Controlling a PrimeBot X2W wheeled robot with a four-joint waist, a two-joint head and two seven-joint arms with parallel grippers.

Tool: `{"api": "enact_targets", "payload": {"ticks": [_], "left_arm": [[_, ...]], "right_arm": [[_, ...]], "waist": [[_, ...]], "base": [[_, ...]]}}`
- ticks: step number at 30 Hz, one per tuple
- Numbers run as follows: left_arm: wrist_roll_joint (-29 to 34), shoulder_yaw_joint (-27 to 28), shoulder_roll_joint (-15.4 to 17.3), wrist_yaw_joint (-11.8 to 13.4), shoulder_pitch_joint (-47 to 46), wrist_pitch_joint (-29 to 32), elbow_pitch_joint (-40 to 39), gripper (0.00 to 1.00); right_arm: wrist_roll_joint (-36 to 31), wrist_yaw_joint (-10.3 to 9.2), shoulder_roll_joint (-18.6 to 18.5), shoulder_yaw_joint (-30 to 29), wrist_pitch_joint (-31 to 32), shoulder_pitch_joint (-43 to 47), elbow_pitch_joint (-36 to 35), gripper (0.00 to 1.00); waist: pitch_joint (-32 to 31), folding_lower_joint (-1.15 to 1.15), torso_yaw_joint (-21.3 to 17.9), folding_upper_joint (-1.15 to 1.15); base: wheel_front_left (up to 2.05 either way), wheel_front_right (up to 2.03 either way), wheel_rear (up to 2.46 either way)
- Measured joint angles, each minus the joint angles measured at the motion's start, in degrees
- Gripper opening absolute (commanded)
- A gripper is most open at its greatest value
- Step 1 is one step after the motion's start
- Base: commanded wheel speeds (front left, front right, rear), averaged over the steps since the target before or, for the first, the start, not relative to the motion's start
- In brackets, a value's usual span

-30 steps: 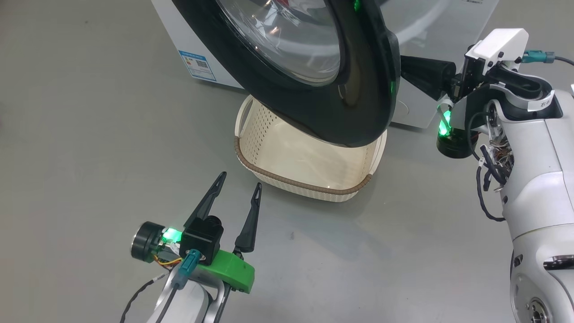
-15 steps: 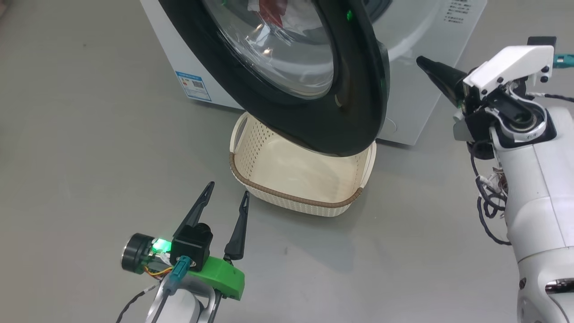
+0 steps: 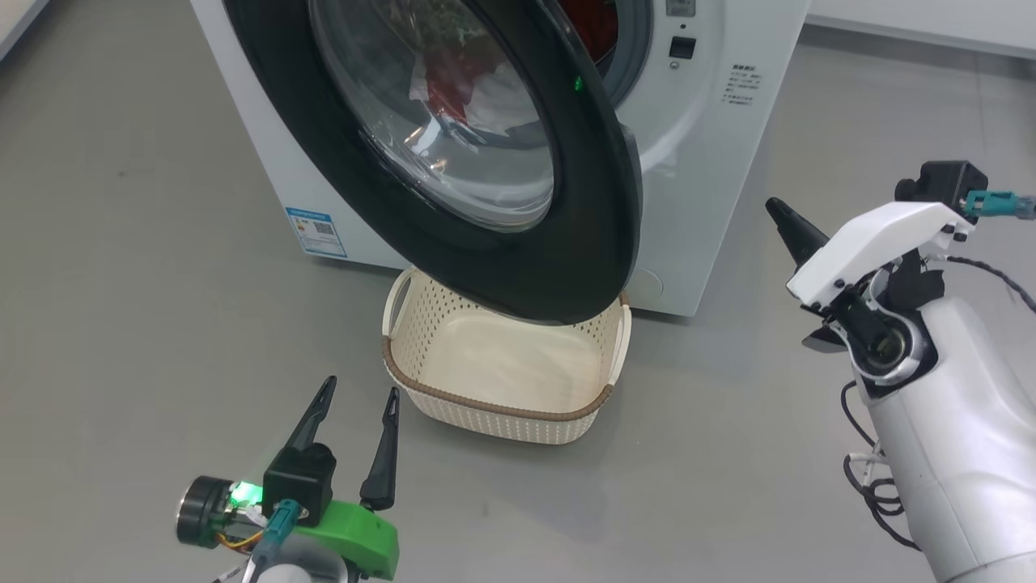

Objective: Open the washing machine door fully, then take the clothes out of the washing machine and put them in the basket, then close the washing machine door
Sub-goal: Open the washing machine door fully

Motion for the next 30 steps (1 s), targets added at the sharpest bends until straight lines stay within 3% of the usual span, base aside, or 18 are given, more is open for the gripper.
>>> {"api": "enact_targets", "payload": {"ticks": [12,16,22,26,27,28,29,30], "left_arm": [[-0.21,1.77,1.08,0.0,3.9,-0.01,-1.0,1.0],[-0.21,2.11,1.2,0.0,4.98,0.0,-1.42,1.0],[-0.21,2.72,1.36,0.0,6.03,0.0,-2.22,1.0],[-0.21,2.61,1.37,0.0,6.49,-0.01,-2.52,1.0],[-0.21,2.64,1.37,0.0,6.63,0.0,-2.57,1.0],[-0.21,2.65,1.37,-0.01,6.75,0.0,-2.59,1.0],[-0.2,2.71,1.37,-0.01,6.85,0.0,-2.64,1.0],[-0.2,2.74,1.37,-0.01,6.92,0.0,-2.7,1.0]], "right_arm": [[-11.23,-0.01,-2.63,6.35,-15.28,11.5,-10.06,0.0],[-17.24,0.0,-5.32,8.32,-19.27,14.93,-11.18,0.0],[-20.27,-0.11,-5.58,8.83,-24.12,19.73,-12.71,0.0],[-23.39,-2.23,-6.56,9.46,-26.57,22.73,-13.58,0.0],[-23.43,-2.88,-6.5,9.34,-27.3,23.29,-13.82,0.08],[-23.63,-3.35,-6.47,9.29,-28.04,23.79,-14.19,0.46],[-24.27,-3.79,-6.44,9.32,-28.76,24.25,-14.61,1.0],[-24.58,-4.21,-6.35,9.31,-29.21,24.64,-14.94,1.0]], "waist": [[-4.41,0.0,-4.04,0.0],[-5.12,0.0,-4.98,0.0],[-5.86,0.0,-6.09,0.0],[-6.07,0.0,-6.53,0.0],[-6.09,0.0,-6.6,0.0],[-6.12,0.0,-6.67,0.0],[-6.15,0.0,-6.74,0.0],[-6.17,0.0,-6.81,0.0]], "base": [[0.0,0.0,0.0],[0.0,0.0,0.0],[0.0,0.0,0.0],[0.0,0.0,0.0],[0.0,0.0,0.0],[0.0,0.0,0.0],[0.0,0.0,0.0],[0.0,0.0,0.0]]}}
